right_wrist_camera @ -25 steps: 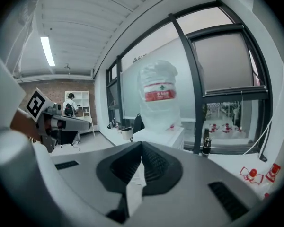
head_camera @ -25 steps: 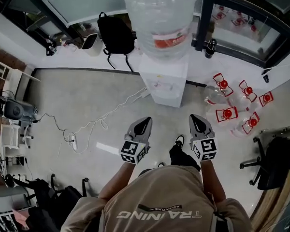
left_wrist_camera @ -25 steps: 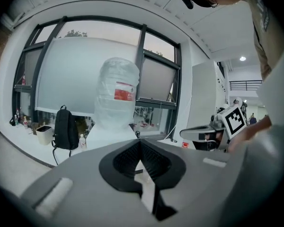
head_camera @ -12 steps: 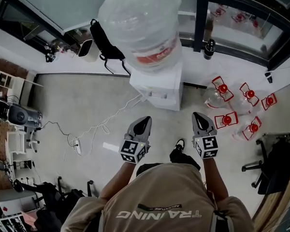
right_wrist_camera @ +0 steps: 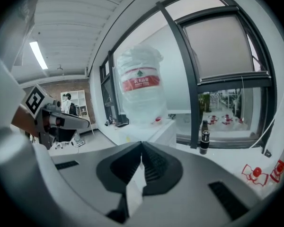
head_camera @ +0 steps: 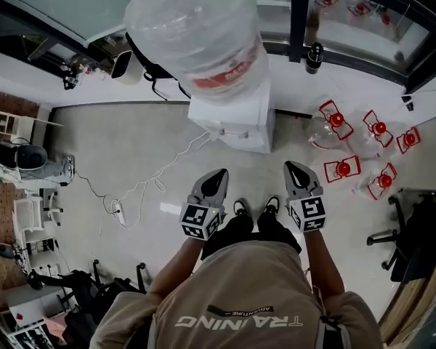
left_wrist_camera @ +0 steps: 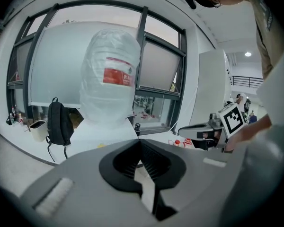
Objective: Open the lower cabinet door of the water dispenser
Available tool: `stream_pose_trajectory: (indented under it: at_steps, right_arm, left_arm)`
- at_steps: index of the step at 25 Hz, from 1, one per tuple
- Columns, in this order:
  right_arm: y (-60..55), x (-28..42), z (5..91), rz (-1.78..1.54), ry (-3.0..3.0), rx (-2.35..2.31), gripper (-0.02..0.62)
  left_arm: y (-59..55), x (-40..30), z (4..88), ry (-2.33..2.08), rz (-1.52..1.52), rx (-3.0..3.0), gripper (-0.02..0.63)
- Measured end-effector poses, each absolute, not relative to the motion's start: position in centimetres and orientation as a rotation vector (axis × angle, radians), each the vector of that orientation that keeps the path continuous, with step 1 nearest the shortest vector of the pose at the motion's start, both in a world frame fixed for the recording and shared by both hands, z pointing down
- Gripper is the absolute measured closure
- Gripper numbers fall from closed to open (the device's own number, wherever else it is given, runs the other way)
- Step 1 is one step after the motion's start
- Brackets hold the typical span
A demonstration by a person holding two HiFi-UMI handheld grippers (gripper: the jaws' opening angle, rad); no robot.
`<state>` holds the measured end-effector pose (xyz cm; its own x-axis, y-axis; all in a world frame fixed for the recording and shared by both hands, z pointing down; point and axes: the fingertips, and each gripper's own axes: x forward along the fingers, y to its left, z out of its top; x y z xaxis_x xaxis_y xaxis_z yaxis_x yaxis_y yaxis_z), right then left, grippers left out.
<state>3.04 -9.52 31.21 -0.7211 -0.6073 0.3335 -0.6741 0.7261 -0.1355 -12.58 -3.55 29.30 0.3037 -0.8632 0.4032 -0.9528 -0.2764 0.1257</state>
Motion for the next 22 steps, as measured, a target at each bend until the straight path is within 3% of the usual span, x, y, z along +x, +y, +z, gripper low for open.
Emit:
stream_pose_trajectory:
  at_steps: [10, 22]
  right_arm:
    - [-8.8, 4.1, 29.5, 0.333, -2.616, 1.137, 0.584]
    - [-9.1, 2.6, 27.8, 0.307, -2.598, 1.226, 0.584]
  left_arm:
    - [-6.3, -10.6, 28.3, -1.505, 0.363, 2.376, 0.604]
    - [-6.5, -13.6, 27.1, -1.528, 0.326, 2.392, 0.604]
